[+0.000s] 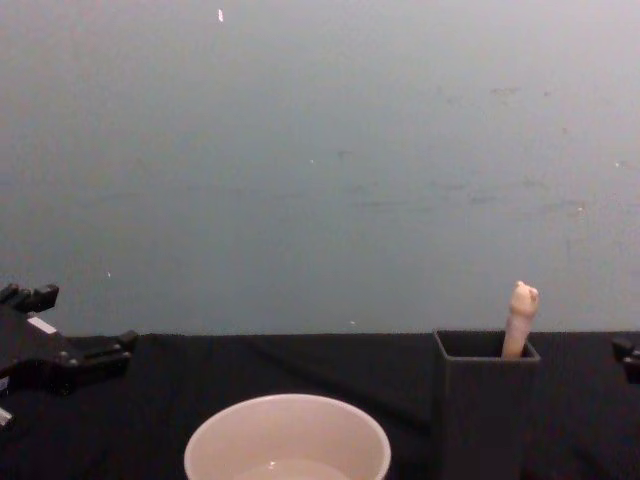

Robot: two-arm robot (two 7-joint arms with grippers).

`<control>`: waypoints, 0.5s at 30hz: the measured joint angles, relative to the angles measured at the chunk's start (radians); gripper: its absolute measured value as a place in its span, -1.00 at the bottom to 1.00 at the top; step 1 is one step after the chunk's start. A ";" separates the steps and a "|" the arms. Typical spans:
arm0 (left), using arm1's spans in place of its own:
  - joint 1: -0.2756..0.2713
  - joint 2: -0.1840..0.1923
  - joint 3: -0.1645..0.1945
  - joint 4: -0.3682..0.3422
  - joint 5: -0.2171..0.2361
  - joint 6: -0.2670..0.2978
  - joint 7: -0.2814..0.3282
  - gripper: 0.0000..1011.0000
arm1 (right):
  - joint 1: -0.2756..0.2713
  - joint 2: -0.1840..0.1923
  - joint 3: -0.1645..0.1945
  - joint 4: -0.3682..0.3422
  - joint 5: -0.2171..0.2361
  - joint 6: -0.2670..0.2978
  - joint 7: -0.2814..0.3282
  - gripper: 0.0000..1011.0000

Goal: Pick up the stirring spoon with one hand, stir inside the cup, then place it back in its original position.

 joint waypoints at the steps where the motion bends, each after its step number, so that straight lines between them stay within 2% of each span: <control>1: 0.000 0.000 0.000 0.000 0.000 0.000 0.000 0.98 | 0.000 0.000 0.000 0.000 0.000 0.000 0.000 0.98; 15: 0.000 0.000 0.000 0.000 0.000 0.000 0.000 0.98 | 0.000 0.000 0.000 0.000 0.000 0.000 0.000 0.98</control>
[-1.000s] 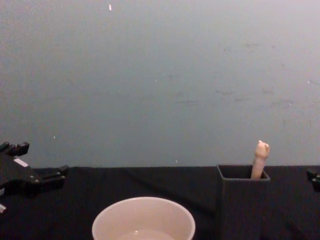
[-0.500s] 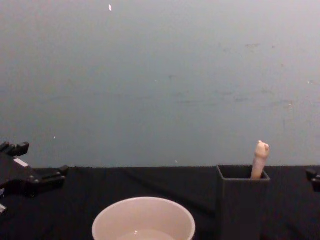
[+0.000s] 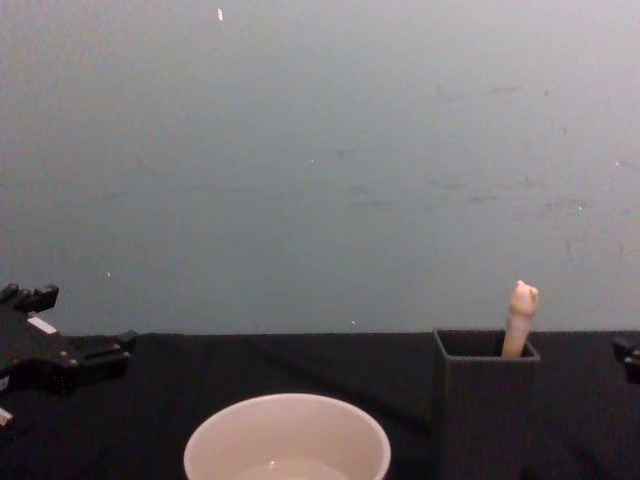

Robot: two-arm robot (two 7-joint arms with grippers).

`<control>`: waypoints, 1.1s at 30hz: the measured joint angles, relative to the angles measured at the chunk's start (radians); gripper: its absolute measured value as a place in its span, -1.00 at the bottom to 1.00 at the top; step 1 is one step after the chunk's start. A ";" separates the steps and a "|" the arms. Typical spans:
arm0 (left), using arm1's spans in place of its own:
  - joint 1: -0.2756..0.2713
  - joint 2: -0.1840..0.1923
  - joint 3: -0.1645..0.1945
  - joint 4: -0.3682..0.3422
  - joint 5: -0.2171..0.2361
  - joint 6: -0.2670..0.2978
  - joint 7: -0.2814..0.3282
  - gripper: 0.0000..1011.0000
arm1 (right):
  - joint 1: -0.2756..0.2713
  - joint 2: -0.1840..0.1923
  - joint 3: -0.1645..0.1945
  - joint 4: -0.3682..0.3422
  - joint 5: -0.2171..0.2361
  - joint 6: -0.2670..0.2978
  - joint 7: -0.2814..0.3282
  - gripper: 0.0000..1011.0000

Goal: Pick up the stirring spoon with one hand, stir inside the cup, then place it back in its original position.

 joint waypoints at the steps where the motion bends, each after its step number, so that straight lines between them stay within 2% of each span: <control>1: 0.000 0.000 0.000 0.000 0.000 0.000 0.000 0.98 | 0.000 0.000 0.000 0.000 0.000 0.000 0.000 0.98; 33: 0.000 0.000 0.000 0.000 0.000 0.000 0.000 0.98 | 0.000 0.000 0.000 0.000 0.000 0.000 0.000 0.98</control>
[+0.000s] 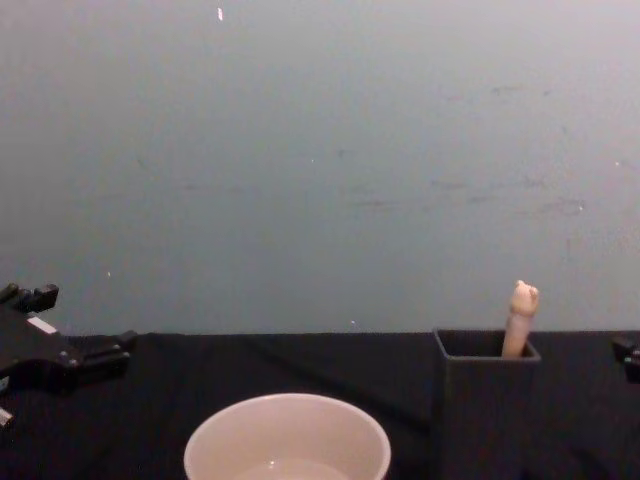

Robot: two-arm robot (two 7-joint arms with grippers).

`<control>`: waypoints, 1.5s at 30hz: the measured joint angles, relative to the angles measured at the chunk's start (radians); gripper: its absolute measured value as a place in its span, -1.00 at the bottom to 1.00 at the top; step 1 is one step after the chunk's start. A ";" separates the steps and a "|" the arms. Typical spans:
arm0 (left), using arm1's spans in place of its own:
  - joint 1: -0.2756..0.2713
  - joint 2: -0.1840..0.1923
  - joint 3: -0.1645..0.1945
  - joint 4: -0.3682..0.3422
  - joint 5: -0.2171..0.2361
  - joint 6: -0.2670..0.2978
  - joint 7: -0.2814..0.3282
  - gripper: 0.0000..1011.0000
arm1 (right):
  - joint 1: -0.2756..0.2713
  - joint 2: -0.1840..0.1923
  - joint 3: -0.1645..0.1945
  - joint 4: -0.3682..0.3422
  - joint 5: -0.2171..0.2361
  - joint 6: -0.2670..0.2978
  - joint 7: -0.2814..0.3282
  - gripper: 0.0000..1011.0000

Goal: Pick up the stirring spoon with one hand, stir inside the cup, then place it back in its original position.

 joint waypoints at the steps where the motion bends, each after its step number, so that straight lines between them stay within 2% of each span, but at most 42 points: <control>1: 0.000 0.000 0.000 0.000 0.000 0.000 0.000 0.98 | 0.000 0.000 0.000 0.000 0.000 0.000 0.000 0.98; 9: 0.000 0.000 0.000 0.000 0.000 0.000 0.000 0.98 | 0.000 0.000 0.001 0.000 0.000 0.000 0.000 0.98; 14: 0.000 0.000 0.000 0.000 0.000 0.000 0.000 0.98 | -0.019 0.000 0.022 -0.029 0.015 0.000 0.031 0.98; 19: 0.000 0.000 0.000 0.000 0.000 0.000 0.000 0.98 | -0.051 0.004 0.049 -0.086 0.073 0.008 0.082 0.98; 29: 0.000 0.000 0.000 0.000 0.000 0.000 0.000 0.98 | -0.120 0.011 0.100 -0.224 0.258 0.097 0.248 0.98; 32: 0.000 0.000 0.000 0.000 0.000 0.000 0.000 0.98 | -0.124 0.005 0.103 -0.242 0.282 0.115 0.281 0.98; 37: 0.000 0.000 0.000 0.000 0.000 0.000 0.000 0.98 | -0.114 -0.017 0.097 -0.244 0.296 0.146 0.313 0.98; 45: 0.000 0.000 0.000 0.000 0.000 0.000 0.000 0.98 | -0.079 -0.076 0.085 -0.211 0.285 0.197 0.304 0.98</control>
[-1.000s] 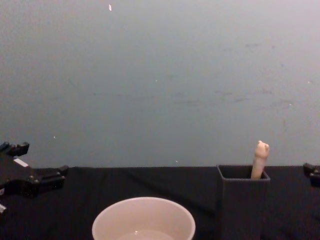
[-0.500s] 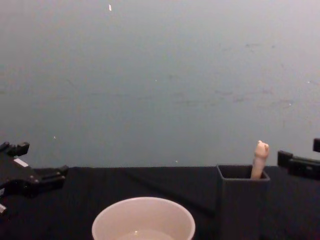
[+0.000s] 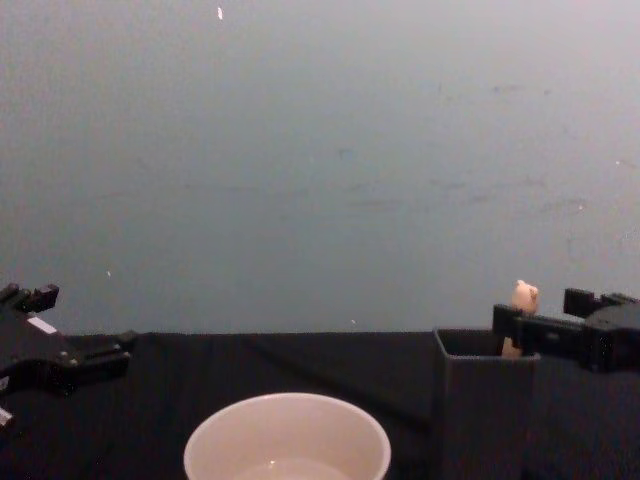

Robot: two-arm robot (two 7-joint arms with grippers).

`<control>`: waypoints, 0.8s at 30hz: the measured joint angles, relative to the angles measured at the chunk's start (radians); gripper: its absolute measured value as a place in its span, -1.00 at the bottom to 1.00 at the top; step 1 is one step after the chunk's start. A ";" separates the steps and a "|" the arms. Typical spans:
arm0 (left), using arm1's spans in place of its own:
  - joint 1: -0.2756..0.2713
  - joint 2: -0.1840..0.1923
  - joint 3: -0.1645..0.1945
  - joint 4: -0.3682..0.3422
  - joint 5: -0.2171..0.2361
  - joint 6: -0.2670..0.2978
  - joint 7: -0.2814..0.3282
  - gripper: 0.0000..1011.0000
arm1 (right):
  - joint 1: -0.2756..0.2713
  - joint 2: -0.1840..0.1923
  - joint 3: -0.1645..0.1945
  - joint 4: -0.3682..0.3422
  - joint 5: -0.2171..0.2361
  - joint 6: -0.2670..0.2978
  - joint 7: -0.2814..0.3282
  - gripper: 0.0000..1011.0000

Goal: Pick up the stirring spoon with one hand, stir inside the cup, then place it back in its original position.

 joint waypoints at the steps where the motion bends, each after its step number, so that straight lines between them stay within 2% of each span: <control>1: 0.000 0.000 0.000 0.000 0.000 0.000 0.000 0.98 | 0.008 -0.013 0.000 0.008 -0.003 0.008 -0.005 0.98; 6: 0.000 0.000 0.000 0.000 0.000 0.000 0.000 0.98 | 0.030 -0.049 0.000 0.033 -0.018 0.023 -0.010 0.98; 13: 0.000 0.000 0.000 0.000 0.000 0.000 0.000 0.98 | 0.053 -0.080 -0.002 0.059 -0.045 0.038 -0.010 0.98; 24: 0.000 0.000 0.000 0.000 0.000 0.000 0.000 0.98 | 0.057 -0.085 -0.003 0.065 -0.055 0.039 -0.010 0.98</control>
